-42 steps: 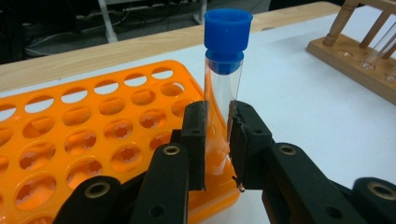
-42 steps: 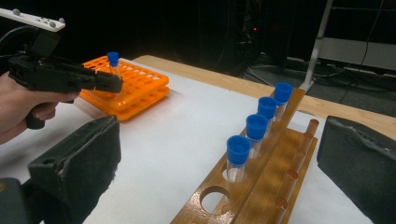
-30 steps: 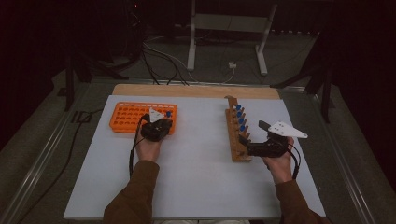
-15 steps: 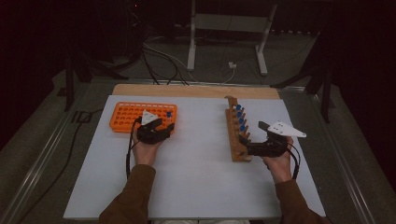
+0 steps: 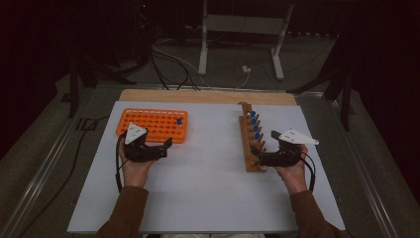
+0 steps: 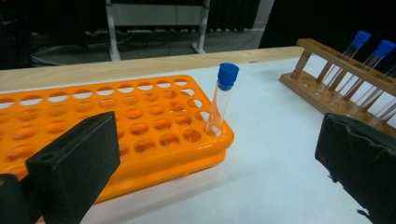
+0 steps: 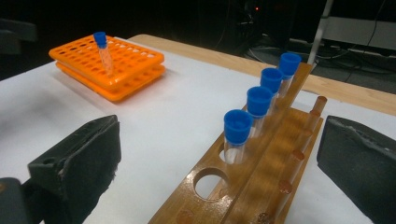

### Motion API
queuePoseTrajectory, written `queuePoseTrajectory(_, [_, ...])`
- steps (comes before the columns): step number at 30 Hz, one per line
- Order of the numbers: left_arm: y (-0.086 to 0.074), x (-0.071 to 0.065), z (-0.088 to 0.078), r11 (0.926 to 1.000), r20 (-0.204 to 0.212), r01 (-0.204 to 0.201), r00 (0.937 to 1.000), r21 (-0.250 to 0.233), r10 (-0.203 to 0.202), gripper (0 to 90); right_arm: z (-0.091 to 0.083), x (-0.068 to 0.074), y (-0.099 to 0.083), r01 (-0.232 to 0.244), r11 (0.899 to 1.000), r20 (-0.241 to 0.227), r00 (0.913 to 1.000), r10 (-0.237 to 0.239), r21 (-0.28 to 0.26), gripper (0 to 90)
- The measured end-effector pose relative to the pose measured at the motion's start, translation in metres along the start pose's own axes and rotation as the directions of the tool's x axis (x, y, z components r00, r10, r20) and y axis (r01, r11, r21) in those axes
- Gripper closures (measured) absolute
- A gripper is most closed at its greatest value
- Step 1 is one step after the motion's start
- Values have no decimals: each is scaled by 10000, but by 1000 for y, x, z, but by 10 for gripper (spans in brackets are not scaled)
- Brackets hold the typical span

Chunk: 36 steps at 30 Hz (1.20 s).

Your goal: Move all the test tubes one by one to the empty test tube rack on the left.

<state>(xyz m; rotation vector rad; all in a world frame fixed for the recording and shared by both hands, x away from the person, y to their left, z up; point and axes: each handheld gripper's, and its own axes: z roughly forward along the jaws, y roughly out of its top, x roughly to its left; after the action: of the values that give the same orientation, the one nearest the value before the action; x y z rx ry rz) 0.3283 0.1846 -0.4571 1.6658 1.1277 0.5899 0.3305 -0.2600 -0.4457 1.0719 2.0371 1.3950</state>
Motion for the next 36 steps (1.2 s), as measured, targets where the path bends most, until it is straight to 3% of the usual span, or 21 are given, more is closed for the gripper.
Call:
queuePoseTrajectory(7, [-11,2,-21,9995,95,80,9999,-304,-78,7,4,3,-1,122,9998,32,9999,-123,157,13])
queuePoseTrajectory(11, [-14,3,-23,9992,207,242,9995,-306,-236,7,7,3,-2,99,9995,55,9999,-100,299,44])
queuePoseTrajectory(16, [-15,1,-21,9999,57,4,10000,-155,-3,7,13,4,-2,267,9975,250,9993,-284,661,86])
queuePoseTrajectory(19, [-16,0,-21,9999,-6,-53,10000,-90,53,7,20,2,-2,240,9950,375,9989,-278,974,224])
queuePoseTrajectory(21, [-17,0,-20,9999,-31,-103,9999,-57,103,7,23,1,-4,373,9921,352,9985,-417,1197,385])
queuePoseTrajectory(24, [-18,1,-19,10000,-52,-26,10000,-46,26,8,27,1,-5,449,9913,750,9957,-545,1238,509])
queuePoseTrajectory(27, [-20,3,-19,10000,-93,90,9999,-22,-90,8,30,0,-5,420,9931,824,9953,-512,1099,626])
queuePoseTrajectory(31, [-21,4,-20,9999,-145,102,9998,-37,-103,8,35,-1,-5,446,9920,1015,9932,-567,1179,740])
queuePoseTrajectory(36, [-21,2,-19,10000,-129,19,9999,-29,-19,8,36,-1,-5,493,9922,1101,9920,-621,1149,759])
